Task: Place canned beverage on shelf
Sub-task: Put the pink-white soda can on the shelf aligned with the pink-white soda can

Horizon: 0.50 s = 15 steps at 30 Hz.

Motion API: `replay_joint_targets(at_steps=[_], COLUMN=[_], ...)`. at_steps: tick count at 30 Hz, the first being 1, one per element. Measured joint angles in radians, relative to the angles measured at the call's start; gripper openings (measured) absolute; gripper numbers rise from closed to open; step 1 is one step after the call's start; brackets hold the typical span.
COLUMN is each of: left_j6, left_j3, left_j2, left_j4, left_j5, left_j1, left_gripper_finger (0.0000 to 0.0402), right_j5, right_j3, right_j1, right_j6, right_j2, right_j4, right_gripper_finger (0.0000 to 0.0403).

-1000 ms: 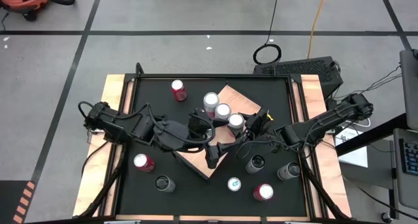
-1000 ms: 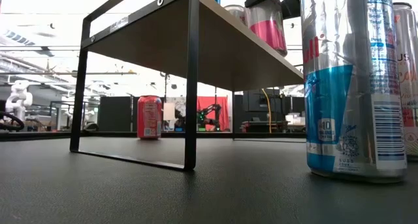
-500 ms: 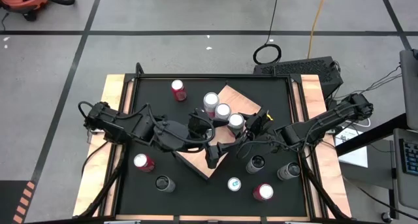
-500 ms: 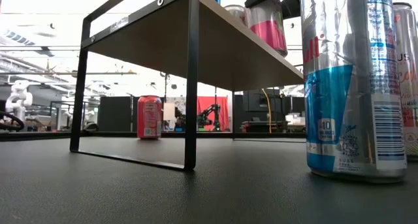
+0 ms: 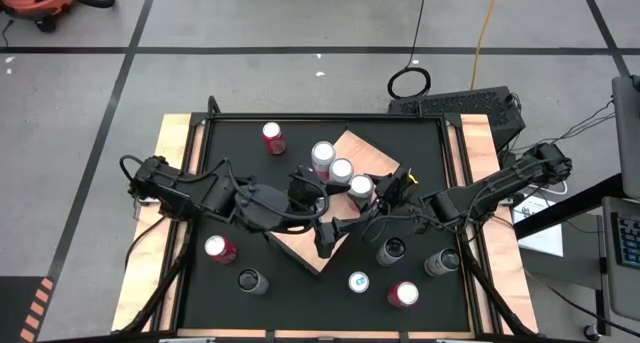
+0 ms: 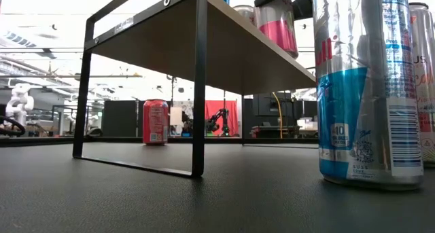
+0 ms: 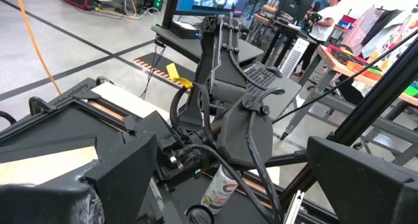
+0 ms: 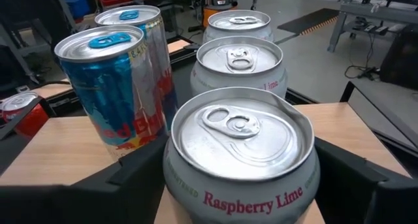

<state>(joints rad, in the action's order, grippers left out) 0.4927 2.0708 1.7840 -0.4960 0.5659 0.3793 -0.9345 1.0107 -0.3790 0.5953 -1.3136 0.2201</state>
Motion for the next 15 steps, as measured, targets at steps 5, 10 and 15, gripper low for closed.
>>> replay_joint_targets(at_steps=[5,10,15], left_j6=[0.0,0.0,0.0], left_j3=[0.0,0.0,0.0], left_j2=[0.0,0.0,0.0], left_j4=[0.0,0.0,0.0], left_j5=[0.0,0.0,0.0], left_j1=[0.0,0.0,0.0], left_gripper_finger=[0.0391,0.0391,0.0391], right_j5=[0.014,0.027,0.092], right_j3=[0.0,0.0,0.0], right_j1=[0.005,0.011,0.02], right_j6=[0.02,0.019,0.02], right_j2=[0.0,0.0,0.0], right_j4=[0.013,0.015,0.015], right_gripper_finger=[0.0317,0.0319,0.032])
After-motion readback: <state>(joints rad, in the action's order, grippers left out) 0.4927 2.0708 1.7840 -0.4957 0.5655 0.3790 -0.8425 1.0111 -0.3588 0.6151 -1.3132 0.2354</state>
